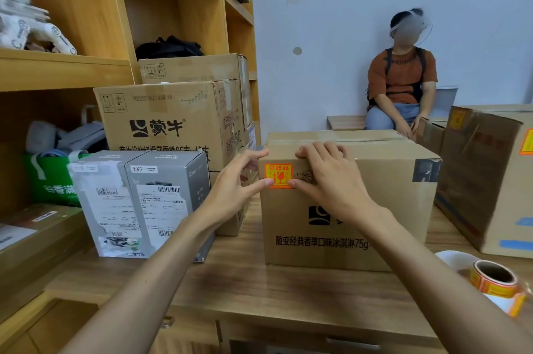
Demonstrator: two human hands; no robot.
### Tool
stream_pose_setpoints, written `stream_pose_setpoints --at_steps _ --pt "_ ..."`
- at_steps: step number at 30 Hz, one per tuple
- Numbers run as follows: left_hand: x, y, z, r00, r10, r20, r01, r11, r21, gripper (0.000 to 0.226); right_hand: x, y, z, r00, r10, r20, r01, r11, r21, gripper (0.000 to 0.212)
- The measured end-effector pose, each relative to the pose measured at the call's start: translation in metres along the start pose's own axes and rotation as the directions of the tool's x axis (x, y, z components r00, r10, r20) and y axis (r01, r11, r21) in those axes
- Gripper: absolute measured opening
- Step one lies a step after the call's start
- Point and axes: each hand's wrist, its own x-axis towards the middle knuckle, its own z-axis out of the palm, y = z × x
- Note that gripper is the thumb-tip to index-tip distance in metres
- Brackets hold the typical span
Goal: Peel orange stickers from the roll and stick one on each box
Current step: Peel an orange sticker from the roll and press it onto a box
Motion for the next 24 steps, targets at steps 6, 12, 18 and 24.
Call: stream_pose_setpoints --at_steps 6,12,18,24 --pt "0.000 -0.001 -0.001 1.000 -0.004 0.027 0.004 1.000 0.026 0.059 0.001 0.002 -0.002 1.000 -0.020 0.018 0.020 1.000 -0.010 0.061" --pt "0.001 -0.003 0.000 1.000 0.004 0.029 -0.005 0.999 0.051 0.061 0.003 0.003 -0.002 0.999 -0.016 0.035 0.017 1.000 -0.018 0.059" --pt "0.001 0.000 0.002 1.000 0.029 0.003 -0.029 0.999 0.020 0.042 0.005 0.008 -0.003 0.999 0.029 0.038 -0.033 0.992 0.125 0.054" --pt "0.002 0.011 0.015 0.998 0.053 -0.035 -0.049 0.994 0.101 0.042 0.011 0.027 -0.012 0.989 0.068 0.133 -0.109 0.939 0.326 0.046"
